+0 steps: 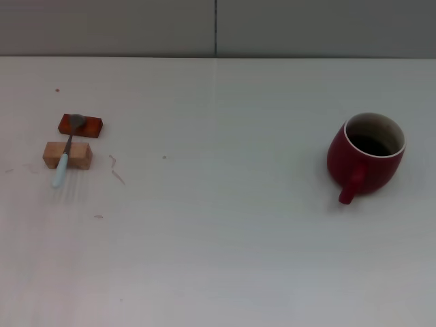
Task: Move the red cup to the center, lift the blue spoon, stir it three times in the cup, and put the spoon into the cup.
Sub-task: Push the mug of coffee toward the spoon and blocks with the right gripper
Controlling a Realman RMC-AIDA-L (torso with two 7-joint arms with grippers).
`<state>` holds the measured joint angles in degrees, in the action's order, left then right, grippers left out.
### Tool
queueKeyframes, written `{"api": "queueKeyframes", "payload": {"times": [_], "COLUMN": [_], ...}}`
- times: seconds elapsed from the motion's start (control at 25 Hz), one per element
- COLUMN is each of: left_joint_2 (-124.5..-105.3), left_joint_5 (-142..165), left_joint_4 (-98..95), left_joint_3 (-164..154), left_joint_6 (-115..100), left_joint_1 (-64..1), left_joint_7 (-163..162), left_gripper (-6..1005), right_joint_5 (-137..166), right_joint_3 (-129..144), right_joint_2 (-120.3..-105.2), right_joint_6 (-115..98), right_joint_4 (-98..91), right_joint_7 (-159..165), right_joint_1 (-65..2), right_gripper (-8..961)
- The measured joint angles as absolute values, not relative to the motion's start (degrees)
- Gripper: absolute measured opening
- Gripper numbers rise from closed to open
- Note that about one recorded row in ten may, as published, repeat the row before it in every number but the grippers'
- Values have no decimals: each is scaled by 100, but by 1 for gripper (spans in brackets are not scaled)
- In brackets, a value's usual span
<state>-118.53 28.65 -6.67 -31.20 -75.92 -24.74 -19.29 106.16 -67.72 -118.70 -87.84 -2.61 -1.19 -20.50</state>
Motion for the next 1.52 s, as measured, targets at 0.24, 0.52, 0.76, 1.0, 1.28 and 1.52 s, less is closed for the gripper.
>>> {"api": "queueKeyframes", "payload": {"times": [0.24,0.52,0.76,1.0,1.28,1.52], "left_joint_2": [-11856,-11857,-11854,-11848,-11840,-11838], "left_joint_5": [2877,2876,2879,2874,2865,2864], "left_joint_4": [-621,-597,-597,-604,-606,-601], "left_joint_3": [-3120,-3120,-3120,-3120,-3120,-3114], "left_joint_6": [-7654,-7673,-7675,-7712,-7735,-7735], "left_joint_1": [-2473,-2504,-2510,-2514,-2543,-2569], "left_joint_7": [-1933,-1933,-1933,-1933,-1917,-1891], "left_gripper": [849,847,845,843,840,838], "right_joint_5": [10616,10617,10617,10617,10617,10617], "right_joint_3": [-6376,-4958,-4038,-3129,-2324,-1787], "right_joint_2": [-11880,-11883,-11889,-11889,-11896,-11901], "right_joint_6": [-8576,-8508,-8161,-7465,-6849,-6390], "right_joint_4": [-202,-248,-253,-212,-192,12], "right_joint_7": [-2174,-3539,-4319,-5352,-5655,-5661], "right_joint_1": [-2121,-2012,-1934,-1936,-2059,-2254], "right_gripper": [446,173,105,105,105,105]}}
